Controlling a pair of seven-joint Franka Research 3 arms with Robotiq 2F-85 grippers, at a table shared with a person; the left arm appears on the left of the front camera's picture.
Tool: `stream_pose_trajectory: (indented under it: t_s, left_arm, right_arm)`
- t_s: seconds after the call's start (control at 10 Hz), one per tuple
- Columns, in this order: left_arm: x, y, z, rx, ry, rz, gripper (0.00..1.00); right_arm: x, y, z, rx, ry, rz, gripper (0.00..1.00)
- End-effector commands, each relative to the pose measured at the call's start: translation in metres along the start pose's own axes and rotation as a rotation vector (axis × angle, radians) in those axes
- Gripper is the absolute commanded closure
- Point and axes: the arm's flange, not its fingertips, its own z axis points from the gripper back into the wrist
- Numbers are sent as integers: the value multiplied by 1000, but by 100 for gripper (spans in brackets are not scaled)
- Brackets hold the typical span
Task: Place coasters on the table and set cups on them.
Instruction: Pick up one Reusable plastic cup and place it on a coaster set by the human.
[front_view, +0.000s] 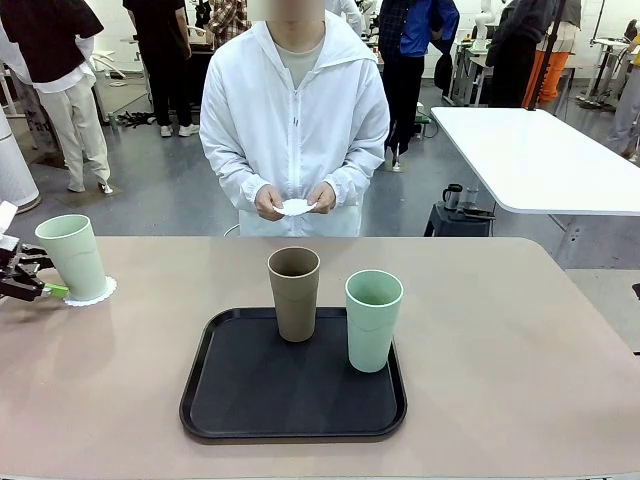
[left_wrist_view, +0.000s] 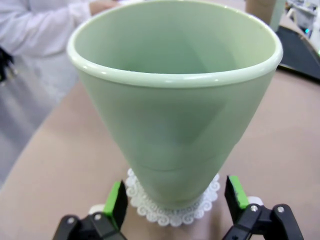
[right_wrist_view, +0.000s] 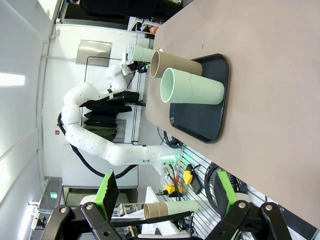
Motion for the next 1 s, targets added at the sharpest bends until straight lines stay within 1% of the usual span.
stream_pose_trajectory:
  t_s: [0.0,0.2,0.4,0.6,0.7,0.8,0.9]
  left_arm:
    - [9,-2,9,7,74,-10,0]
    - [19,-3,27,41,133,-25,0]
    - [37,-8,53,88,233,-37,0]
    - [66,-19,81,152,298,-32,0]
    - [81,-27,93,196,362,-39,0]
    - [98,-32,104,216,400,-62,0]
    - [116,-46,113,216,475,-71,0]
  right_arm:
    - [0,0,0,16,-3,6,0]
    - [0,0,0,16,-3,6,0]
    - [0,0,0,16,-3,6,0]
    - [0,0,0,16,-3,6,0]
    - [0,0,0,16,-3,6,0]
    - [0,0,0,16,-3,6,0]
    - [0,0,0,16,-3,6,0]
